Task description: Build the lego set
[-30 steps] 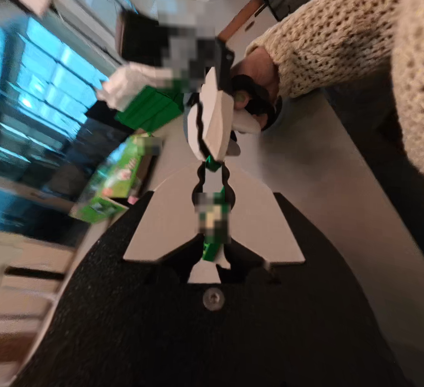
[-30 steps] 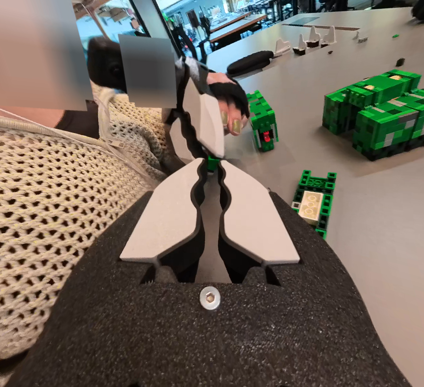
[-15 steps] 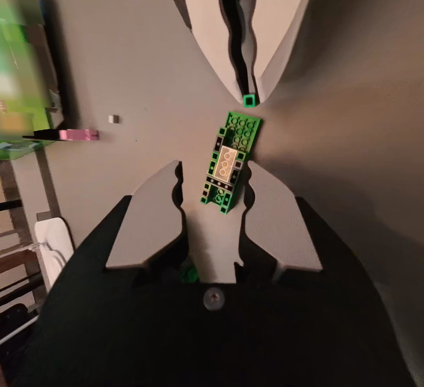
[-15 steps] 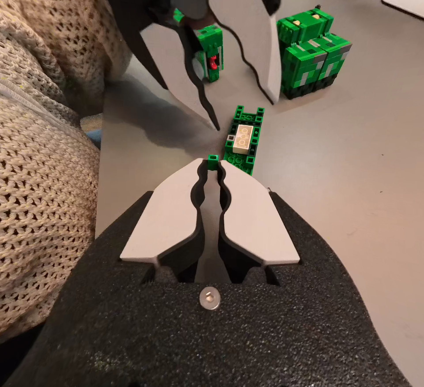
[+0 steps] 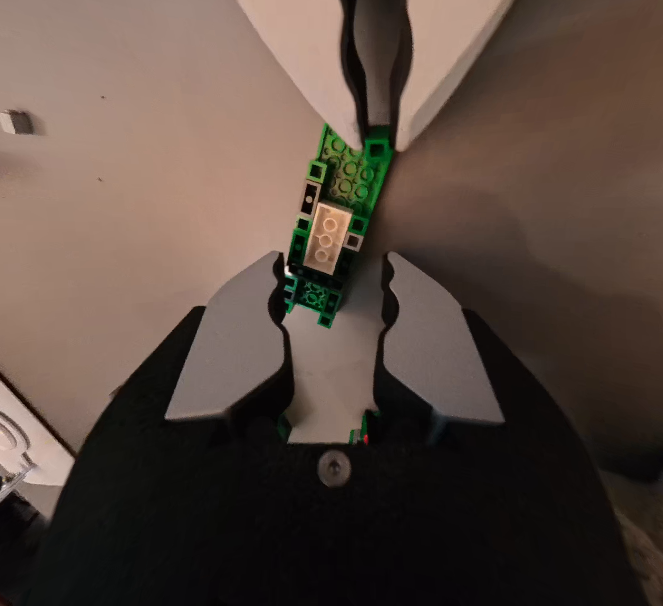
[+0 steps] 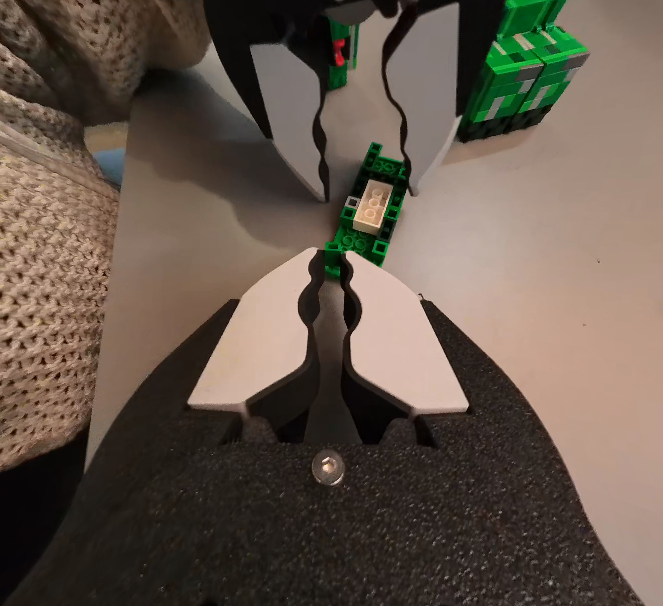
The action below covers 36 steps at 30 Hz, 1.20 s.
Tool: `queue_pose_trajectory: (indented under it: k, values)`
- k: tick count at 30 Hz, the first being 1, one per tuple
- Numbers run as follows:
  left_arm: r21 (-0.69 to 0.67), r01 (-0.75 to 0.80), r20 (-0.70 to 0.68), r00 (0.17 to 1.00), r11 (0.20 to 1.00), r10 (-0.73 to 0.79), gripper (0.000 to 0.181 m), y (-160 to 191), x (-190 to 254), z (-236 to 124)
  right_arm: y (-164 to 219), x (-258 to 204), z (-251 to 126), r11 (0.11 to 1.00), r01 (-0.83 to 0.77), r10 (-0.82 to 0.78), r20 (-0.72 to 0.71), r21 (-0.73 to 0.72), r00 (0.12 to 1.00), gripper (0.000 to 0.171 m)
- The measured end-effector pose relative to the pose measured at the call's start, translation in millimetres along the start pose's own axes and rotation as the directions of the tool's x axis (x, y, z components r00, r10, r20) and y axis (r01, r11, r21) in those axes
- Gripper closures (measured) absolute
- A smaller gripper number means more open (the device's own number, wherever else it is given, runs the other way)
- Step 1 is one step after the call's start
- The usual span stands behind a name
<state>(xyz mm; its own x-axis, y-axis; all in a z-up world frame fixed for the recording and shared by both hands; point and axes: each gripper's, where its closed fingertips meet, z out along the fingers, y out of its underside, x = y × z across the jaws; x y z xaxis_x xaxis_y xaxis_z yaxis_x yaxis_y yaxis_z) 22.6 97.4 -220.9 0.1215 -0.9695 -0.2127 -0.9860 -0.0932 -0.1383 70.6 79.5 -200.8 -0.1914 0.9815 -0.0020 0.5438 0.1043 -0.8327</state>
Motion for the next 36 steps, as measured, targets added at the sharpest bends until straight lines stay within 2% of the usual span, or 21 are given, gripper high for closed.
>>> queue_pose_trajectory:
  k: [3,6,9,14,24,36]
  values:
    - [-0.023,0.058,0.025,0.998,0.998,-0.057,0.143,2.7,-2.5,0.4,0.9,0.4,4.3,0.999,0.026,-0.026,-0.005,-0.023,1.0,0.164]
    - [-0.006,0.201,-0.052,0.978,0.98,-0.201,0.136,-4.1,9.0,-2.3,1.0,-0.7,4.6,0.998,0.054,-0.054,0.009,-0.024,0.998,0.164]
    - [0.006,0.273,-0.095,0.958,0.962,-0.271,0.125,-11.5,20.2,-4.4,0.7,-0.6,3.5,0.998,0.057,-0.056,0.04,-0.018,0.998,0.163]
    - [0.031,0.293,-0.08,0.954,0.955,-0.29,0.113,-7.7,34.1,-11.0,1.8,-8.9,8.0,0.998,0.03,-0.027,0.053,-0.049,0.998,0.163]
    - [0.07,0.356,-0.064,0.934,0.932,-0.352,0.114,9.3,38.9,-16.9,2.7,-13.6,18.9,0.993,0.066,-0.07,-0.039,-0.099,0.997,0.163]
    - [0.09,0.334,-0.065,0.942,0.938,-0.329,0.115,5.9,37.4,-16.7,8.0,-16.8,14.2,0.991,0.03,-0.034,-0.031,-0.133,0.999,0.158]
